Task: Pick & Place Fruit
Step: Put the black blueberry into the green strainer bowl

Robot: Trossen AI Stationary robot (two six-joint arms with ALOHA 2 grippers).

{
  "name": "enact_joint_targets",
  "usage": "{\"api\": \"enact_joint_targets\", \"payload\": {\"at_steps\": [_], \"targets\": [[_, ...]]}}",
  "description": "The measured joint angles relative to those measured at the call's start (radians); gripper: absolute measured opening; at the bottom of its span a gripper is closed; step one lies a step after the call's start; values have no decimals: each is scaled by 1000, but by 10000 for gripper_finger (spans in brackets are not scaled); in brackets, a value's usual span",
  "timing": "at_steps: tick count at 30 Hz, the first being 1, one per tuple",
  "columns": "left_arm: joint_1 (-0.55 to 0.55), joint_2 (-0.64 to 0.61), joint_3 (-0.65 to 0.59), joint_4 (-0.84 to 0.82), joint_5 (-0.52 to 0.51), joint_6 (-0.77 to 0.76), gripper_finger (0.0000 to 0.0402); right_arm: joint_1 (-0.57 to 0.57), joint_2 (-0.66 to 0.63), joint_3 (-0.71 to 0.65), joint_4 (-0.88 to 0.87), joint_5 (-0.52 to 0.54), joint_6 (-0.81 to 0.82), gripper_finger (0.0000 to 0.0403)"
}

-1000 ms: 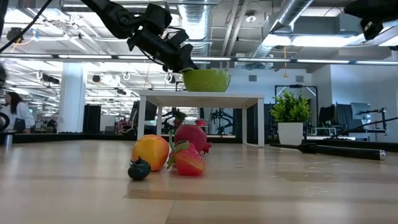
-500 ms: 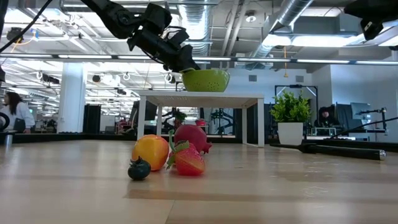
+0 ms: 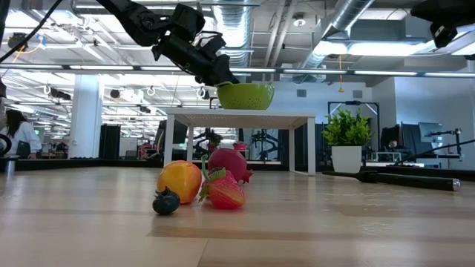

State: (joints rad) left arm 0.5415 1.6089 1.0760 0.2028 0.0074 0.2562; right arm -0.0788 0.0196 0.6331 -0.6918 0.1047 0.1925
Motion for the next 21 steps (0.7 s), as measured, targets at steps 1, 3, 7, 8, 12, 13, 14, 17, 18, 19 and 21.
{"api": "enact_joint_targets", "payload": {"at_steps": [1,3,7,8,12,13,14,17,18,19,21], "targets": [[0,-2,0,-1,0,1,237,0,0,0,0,0,0,17],[0,-12,0,-3,-4,4,237,0,0,0,0,0,0,17],[0,-68,0,-3,-9,41,236,0,0,0,0,0,0,17],[0,-86,0,1,-9,51,236,0,0,0,0,0,0,17],[-4,-180,0,-3,-6,45,236,0,0,0,0,0,0,17],[-9,-209,0,-7,1,32,236,0,0,0,0,0,0,17],[-15,-239,0,-17,10,16,236,0,0,0,0,0,0,17],[-48,-313,1,-98,86,-55,236,0,0,0,0,0,0,17],[-65,-332,1,-143,116,-63,236,0,0,0,0,0,0,17],[-84,-350,1,-197,143,-72,236,0,0,0,0,0,0,17],[-135,-377,0,-303,190,-73,236,0,0,0,0,0,0,17]]}}
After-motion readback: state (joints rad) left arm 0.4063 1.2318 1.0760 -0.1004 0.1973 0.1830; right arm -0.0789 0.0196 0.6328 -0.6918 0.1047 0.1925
